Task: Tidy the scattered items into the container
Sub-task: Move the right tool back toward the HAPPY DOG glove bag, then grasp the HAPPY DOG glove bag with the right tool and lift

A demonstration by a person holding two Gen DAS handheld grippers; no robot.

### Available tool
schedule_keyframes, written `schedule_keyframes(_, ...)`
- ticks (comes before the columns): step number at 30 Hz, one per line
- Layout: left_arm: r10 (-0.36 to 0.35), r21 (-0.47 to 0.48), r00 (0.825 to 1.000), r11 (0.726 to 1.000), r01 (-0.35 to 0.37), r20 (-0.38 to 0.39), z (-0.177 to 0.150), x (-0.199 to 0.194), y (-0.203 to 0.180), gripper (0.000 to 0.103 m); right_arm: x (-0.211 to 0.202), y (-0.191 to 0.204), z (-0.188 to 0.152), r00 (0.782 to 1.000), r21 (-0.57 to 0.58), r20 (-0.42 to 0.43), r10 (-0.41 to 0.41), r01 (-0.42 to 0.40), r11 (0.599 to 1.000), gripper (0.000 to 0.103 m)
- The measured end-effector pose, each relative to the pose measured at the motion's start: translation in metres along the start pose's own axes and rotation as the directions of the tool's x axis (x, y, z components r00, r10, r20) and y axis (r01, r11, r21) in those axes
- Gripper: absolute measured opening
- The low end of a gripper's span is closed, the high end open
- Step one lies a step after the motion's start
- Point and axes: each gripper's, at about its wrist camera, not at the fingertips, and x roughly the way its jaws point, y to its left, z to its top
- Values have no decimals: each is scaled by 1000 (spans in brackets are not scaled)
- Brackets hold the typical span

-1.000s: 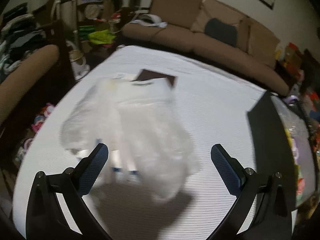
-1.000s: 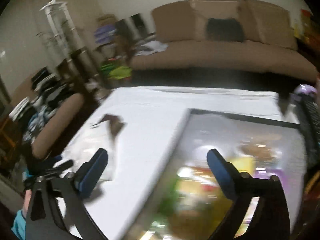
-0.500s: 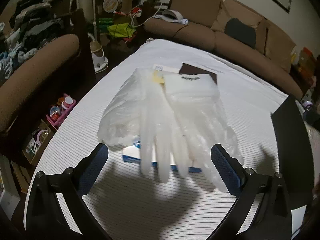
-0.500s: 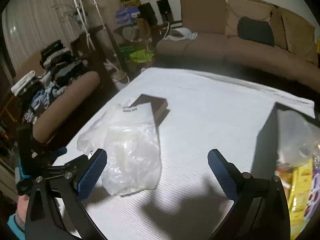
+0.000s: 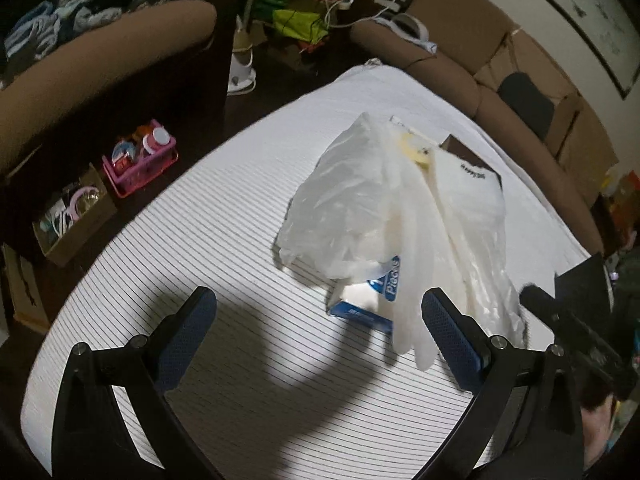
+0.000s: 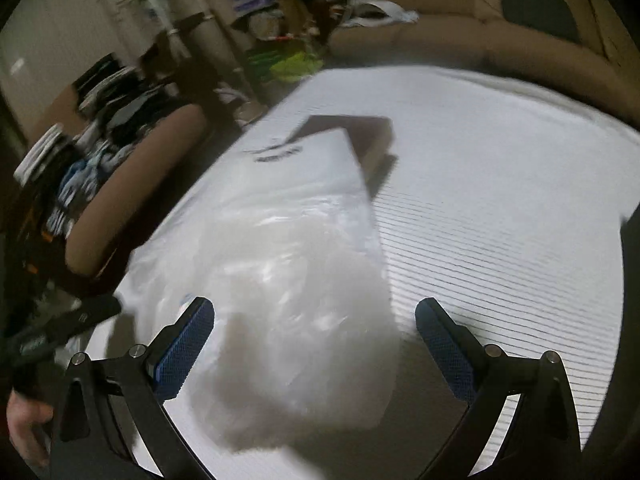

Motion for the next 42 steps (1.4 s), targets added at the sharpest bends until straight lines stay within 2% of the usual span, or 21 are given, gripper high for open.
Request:
schedule_keyframes(3, -57, -41, 997, 998, 55, -53, -3, 11, 0, 103, 13, -16, -2, 1000, 65, -21, -22, 23, 998, 103)
schedule_keyframes(6, -55, -31, 996, 998, 53, -67, -6, 17, -8, 103, 19, -23, -8, 999, 92, -17, -28, 29, 995, 103)
schedule_keyframes(8, -69, -33, 994, 997, 67, -79, -7, 20, -12, 103, 18, -20, -8, 1000, 77, -15, -16, 17, 997, 99)
schedule_keyframes(9, -72, -34, 994, 997, 70, -82, -8, 20, -14, 103, 18, -15, -8, 1000, 53, -17, -6, 7, 999, 86)
schedule_keyframes(10, -71, -31, 994, 997, 69, -85, -8, 20, -16, 103, 18, -10, -8, 999, 33, -28, 41, -40, 999, 52)
schedule_keyframes(13, -77, -22, 993, 997, 76, -86, -10, 17, -19, 101, 9, 1, -9, 995, 24, -34, 98, -97, 995, 24)
schedule_keyframes(14, -75, -22, 994, 997, 73, -83, -9, 15, -19, 98, 2, 3, -10, 991, 33, -25, 130, -129, 991, 19)
schedule_keyframes(16, -38, -27, 997, 999, 37, -67, -6, 8, -17, 88, -18, 6, -17, 979, 61, 0, 205, -205, 977, 16)
schedule_keyframes(17, -27, -33, 998, 999, 25, -52, -3, 2, -16, 88, -30, 10, -23, 972, 63, 11, 234, -234, 970, 15)
schedule_keyframes(20, -90, -38, 996, 995, 89, -27, 3, -18, -16, 88, -64, 24, -50, 958, 40, 18, 285, -285, 958, 13)
schedule_keyframes(23, -201, -12, 978, 980, 200, -49, 0, -37, -25, 89, -100, 36, -81, 957, 23, 23, 290, -290, 957, 13)
schedule_keyframes(26, -211, 88, 978, 974, 210, -2, -13, -66, -40, 89, -137, 38, -109, 951, 59, 54, 304, -307, 950, 13)
schedule_keyframes(28, -251, 141, 967, 960, 243, 47, -22, -84, -49, 89, -162, 38, -125, 947, 75, 79, 310, -316, 946, 13)
schedule_keyframes(30, -279, 148, 958, 952, 268, 61, -29, -91, -55, 90, -192, 37, -139, 945, 89, 111, 308, -318, 944, 13)
schedule_keyframes(32, -282, 122, 958, 954, 275, 45, -36, -94, -59, 88, -221, 34, -148, 944, 100, 143, 297, -313, 945, 13)
schedule_keyframes(34, -339, 100, 940, 937, 334, 28, -52, -107, -64, 88, -250, 28, -156, 947, 103, 167, 274, -294, 950, 13)
schedule_keyframes(35, -361, 106, 932, 928, 357, 25, -61, -116, -69, 88, -264, 25, -159, 947, 99, 180, 265, -285, 953, 13)
schedule_keyframes(37, -365, 156, 931, 921, 357, 21, -80, -135, -85, 88, -291, 19, -161, 947, 94, 203, 250, -273, 957, 13)
schedule_keyframes(39, -366, 197, 930, 912, 359, 1, -95, -148, -102, 88, -318, 11, -162, 939, 98, 235, 252, -281, 955, 13)
schedule_keyframes(42, -402, 254, 915, 882, 396, -30, -112, -169, -128, 89, -365, 1, -161, 914, 97, 300, 275, -315, 944, 13)
